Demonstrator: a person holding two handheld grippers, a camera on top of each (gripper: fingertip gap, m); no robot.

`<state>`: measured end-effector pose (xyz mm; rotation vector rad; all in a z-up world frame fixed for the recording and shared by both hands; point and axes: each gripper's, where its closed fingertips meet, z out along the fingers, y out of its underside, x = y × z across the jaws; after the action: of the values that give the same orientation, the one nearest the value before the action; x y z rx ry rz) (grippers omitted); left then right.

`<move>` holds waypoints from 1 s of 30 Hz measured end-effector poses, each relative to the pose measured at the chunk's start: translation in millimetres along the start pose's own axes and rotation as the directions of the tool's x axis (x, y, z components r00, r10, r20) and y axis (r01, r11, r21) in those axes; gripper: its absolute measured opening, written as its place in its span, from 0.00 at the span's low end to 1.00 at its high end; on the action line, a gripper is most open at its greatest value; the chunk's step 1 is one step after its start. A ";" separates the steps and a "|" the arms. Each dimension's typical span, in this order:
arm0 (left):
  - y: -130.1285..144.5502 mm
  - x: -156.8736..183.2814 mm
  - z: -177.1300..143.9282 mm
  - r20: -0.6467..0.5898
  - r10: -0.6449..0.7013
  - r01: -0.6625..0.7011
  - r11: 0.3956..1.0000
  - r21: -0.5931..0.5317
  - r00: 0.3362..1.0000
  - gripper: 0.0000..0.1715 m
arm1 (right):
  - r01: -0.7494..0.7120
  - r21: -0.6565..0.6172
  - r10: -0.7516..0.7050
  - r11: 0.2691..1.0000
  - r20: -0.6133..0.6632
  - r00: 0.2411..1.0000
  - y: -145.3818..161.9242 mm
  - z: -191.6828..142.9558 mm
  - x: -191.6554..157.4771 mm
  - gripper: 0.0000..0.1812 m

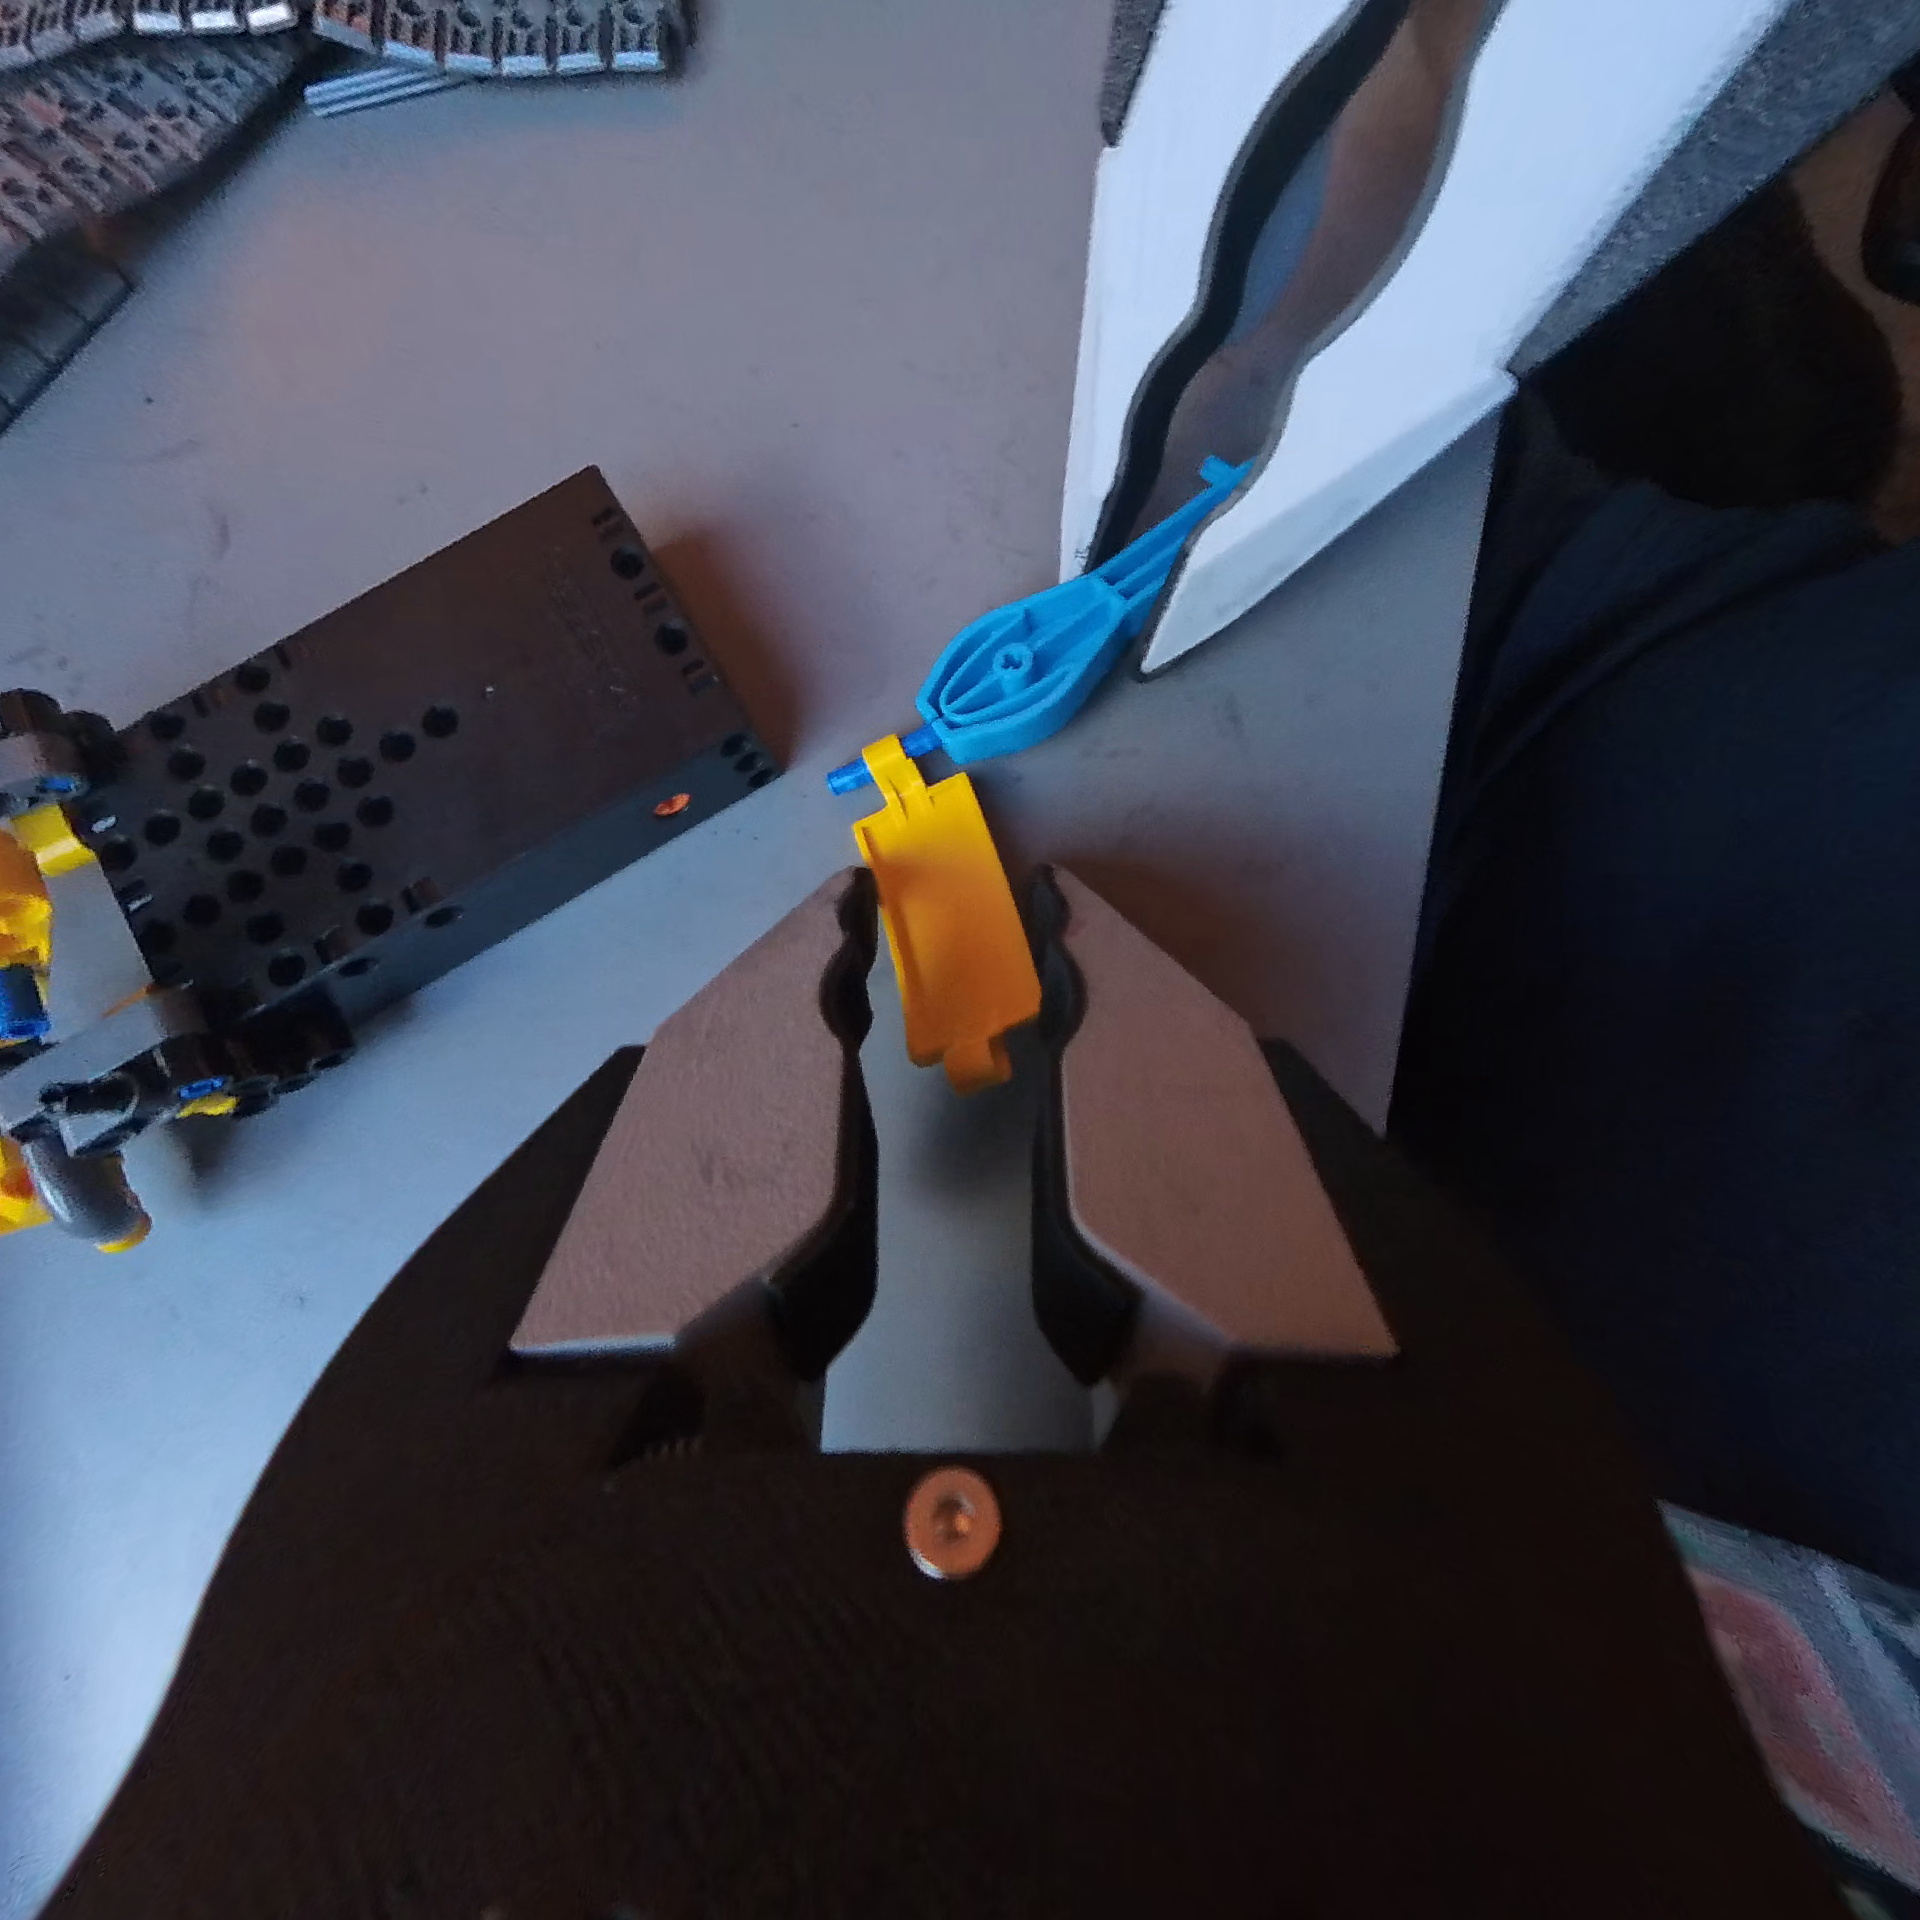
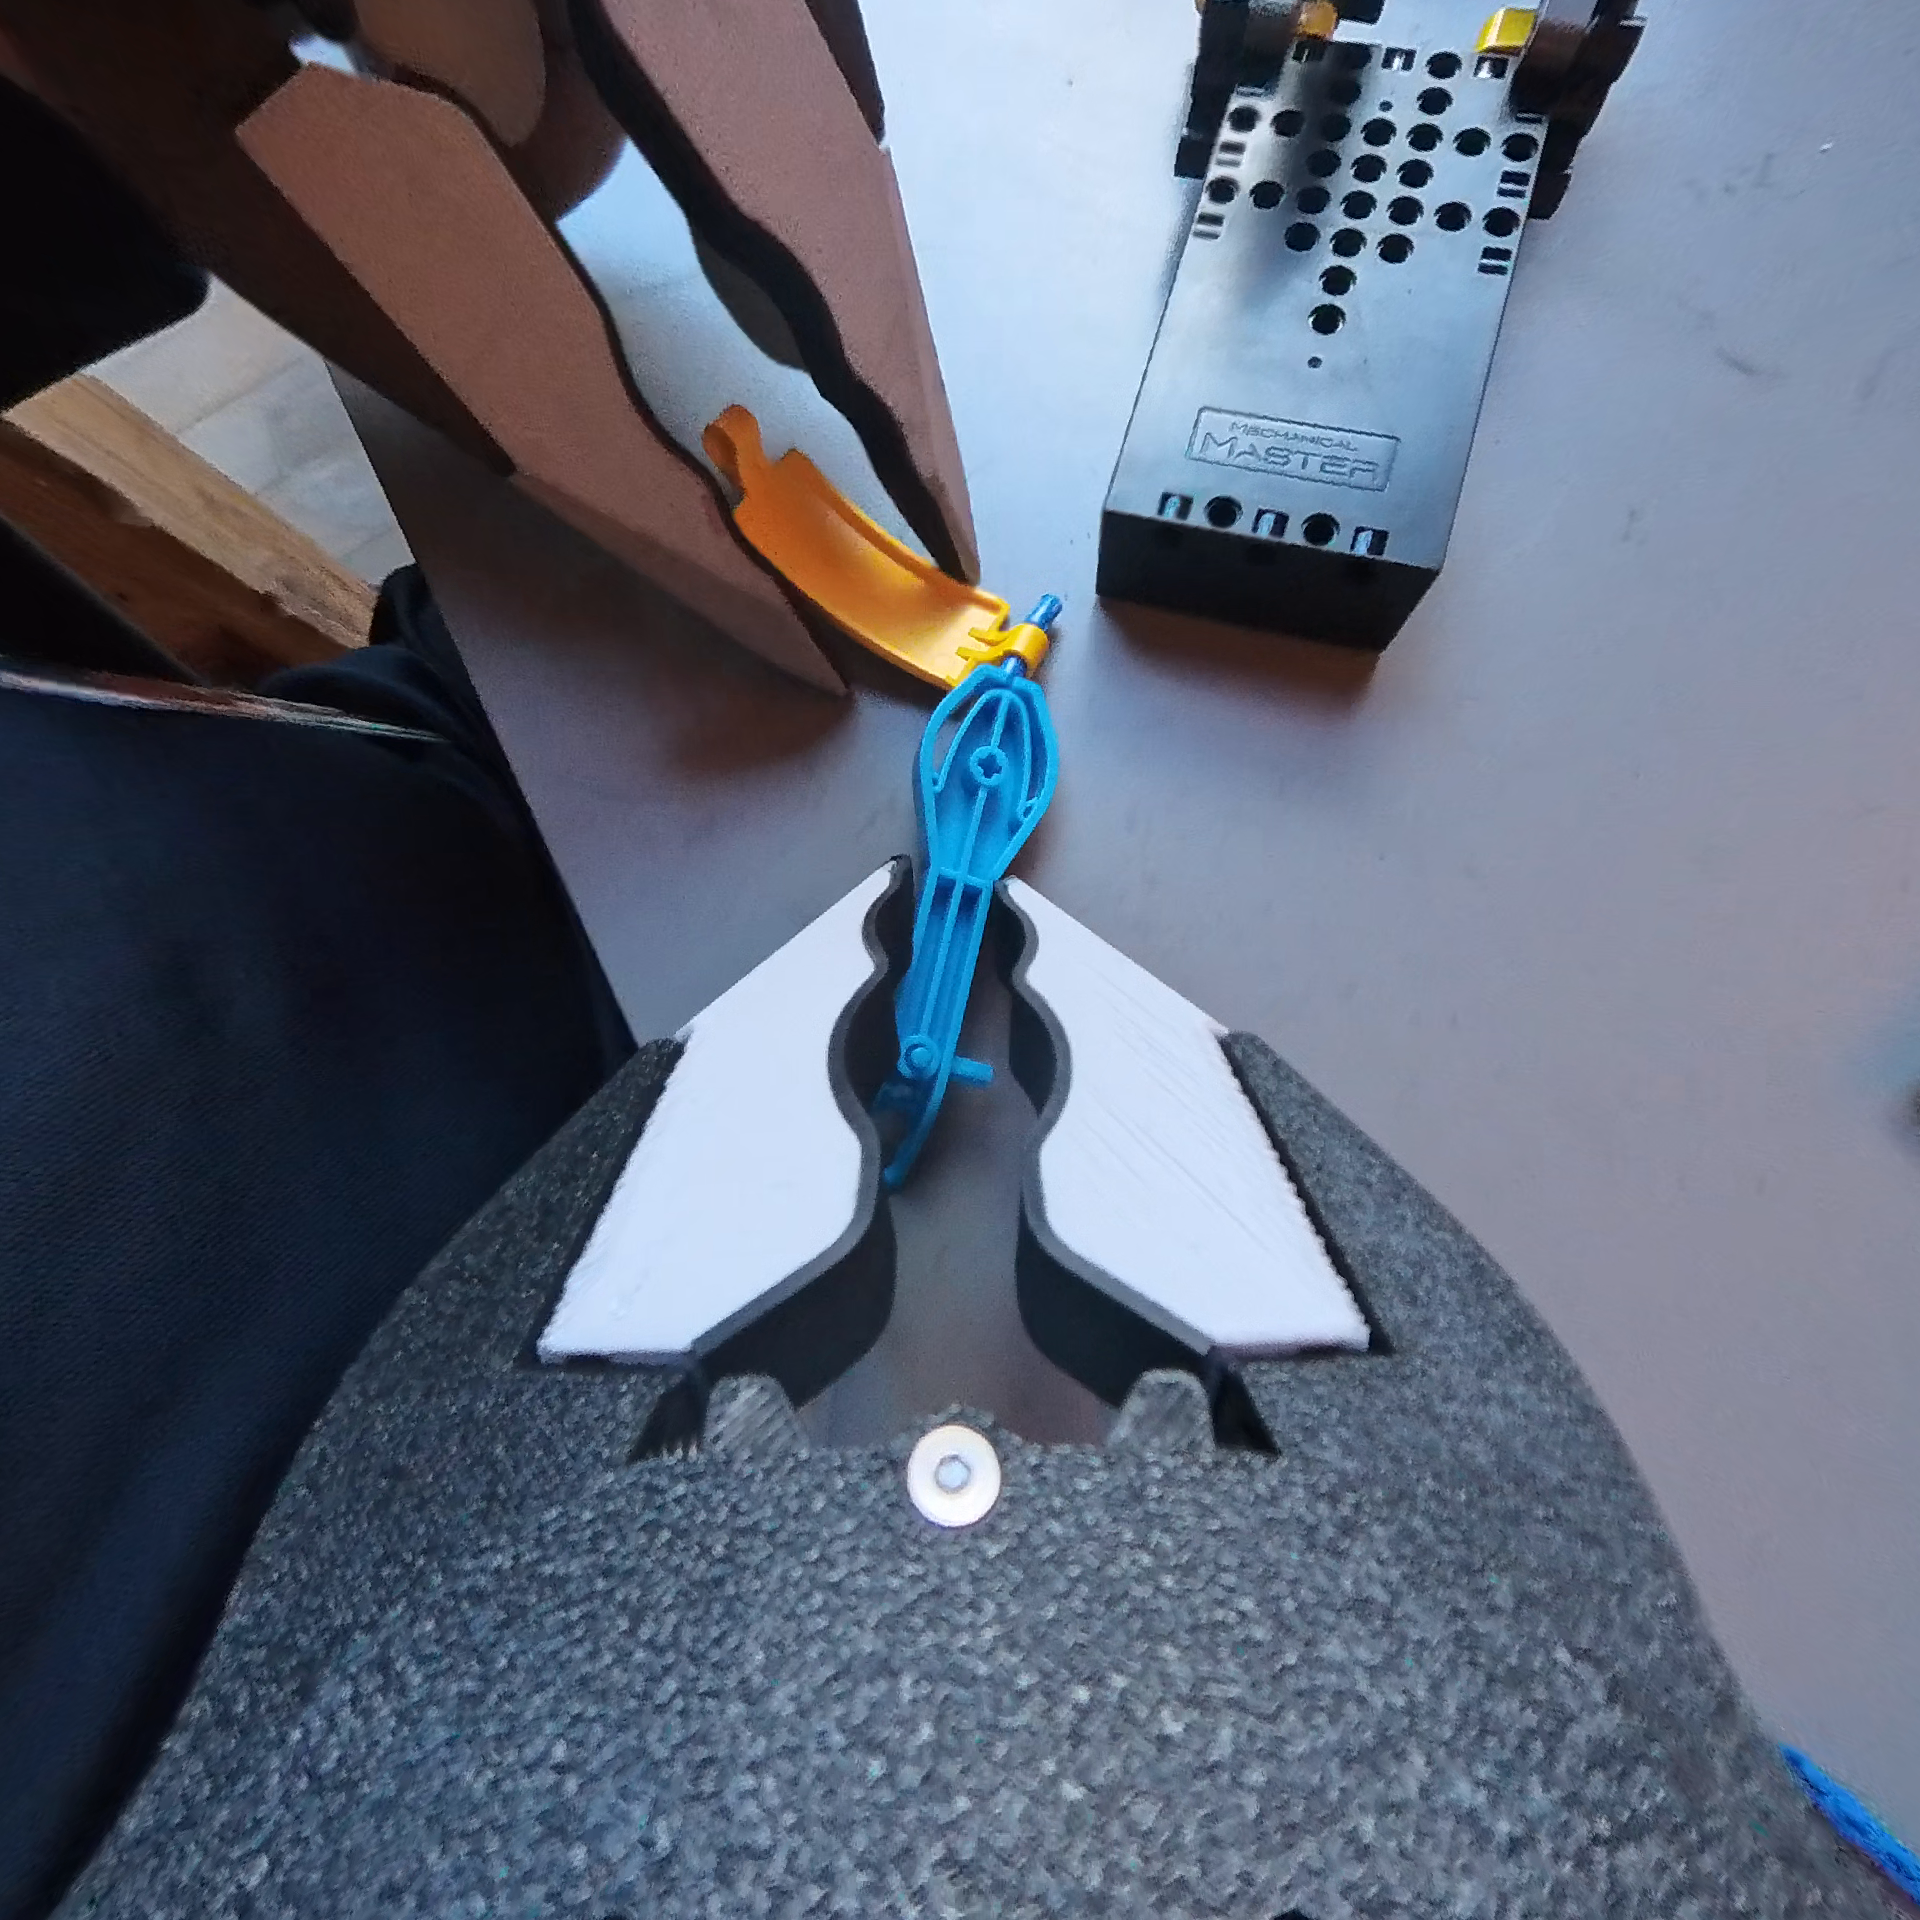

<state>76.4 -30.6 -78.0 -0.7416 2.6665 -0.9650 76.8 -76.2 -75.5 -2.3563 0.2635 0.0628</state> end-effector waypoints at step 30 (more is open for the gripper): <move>-12.1 1.0 9.5 0.067 0.170 -0.175 0.982 0.068 0.983 0.00 | -0.029 -0.200 0.050 0.979 0.097 0.994 23.7 -35.8 17.6 0.06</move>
<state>83.6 -44.2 -77.4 -0.5060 2.5775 -0.9725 87.9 -120.7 -68.3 -2.5364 0.2647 0.2381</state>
